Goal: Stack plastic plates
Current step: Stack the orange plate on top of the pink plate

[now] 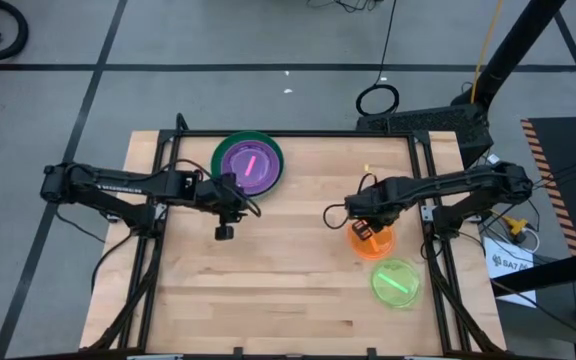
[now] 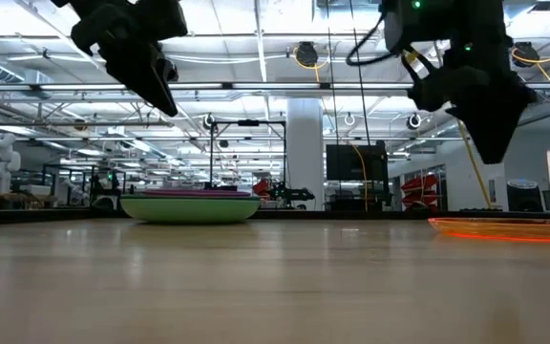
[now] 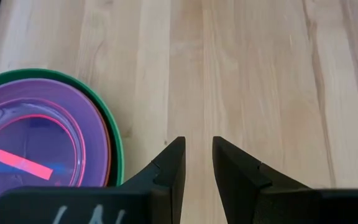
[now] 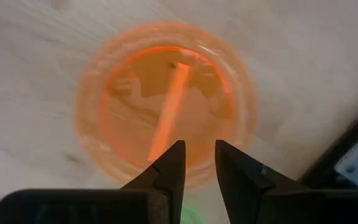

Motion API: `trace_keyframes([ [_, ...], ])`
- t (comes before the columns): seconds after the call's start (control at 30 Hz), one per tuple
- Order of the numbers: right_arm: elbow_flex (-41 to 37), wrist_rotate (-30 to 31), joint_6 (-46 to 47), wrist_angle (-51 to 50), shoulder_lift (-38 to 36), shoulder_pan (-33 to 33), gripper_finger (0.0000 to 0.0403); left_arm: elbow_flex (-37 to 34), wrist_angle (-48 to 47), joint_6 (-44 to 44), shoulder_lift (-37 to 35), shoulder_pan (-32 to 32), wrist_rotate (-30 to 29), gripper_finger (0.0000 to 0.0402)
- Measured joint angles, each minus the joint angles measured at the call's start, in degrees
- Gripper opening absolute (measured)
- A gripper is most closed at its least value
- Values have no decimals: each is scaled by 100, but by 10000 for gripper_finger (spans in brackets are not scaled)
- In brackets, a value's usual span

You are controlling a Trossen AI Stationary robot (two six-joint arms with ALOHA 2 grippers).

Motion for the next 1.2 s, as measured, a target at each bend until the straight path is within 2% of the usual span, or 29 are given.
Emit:
trace_keyframes([
  [0.13,-191,20,-259,-113,-8,-46,84,0,-1,16,1,-8,-1,88],
  [0.47,-1076,-153,-1988,925,-7,-607,84,0,12,181,2,-5,-3,88],
  [0.63,-1110,31,-2975,1051,-7,-1056,92,2,202,240,2,-3,-4,88],
  [0.8,-1110,1,-4062,1409,-5,-1440,127,2,257,360,4,-1,-5,88],
  [0.93,-1110,-8,-4960,1550,-5,-1519,148,2,257,378,4,-1,-5,88],
  [1.07,-1110,-6,-5944,1766,-5,-1512,152,2,255,379,4,-1,-5,88],
  [1.2,-1110,-9,-6275,1959,-3,-1515,148,2,252,377,4,-1,-5,88],
])
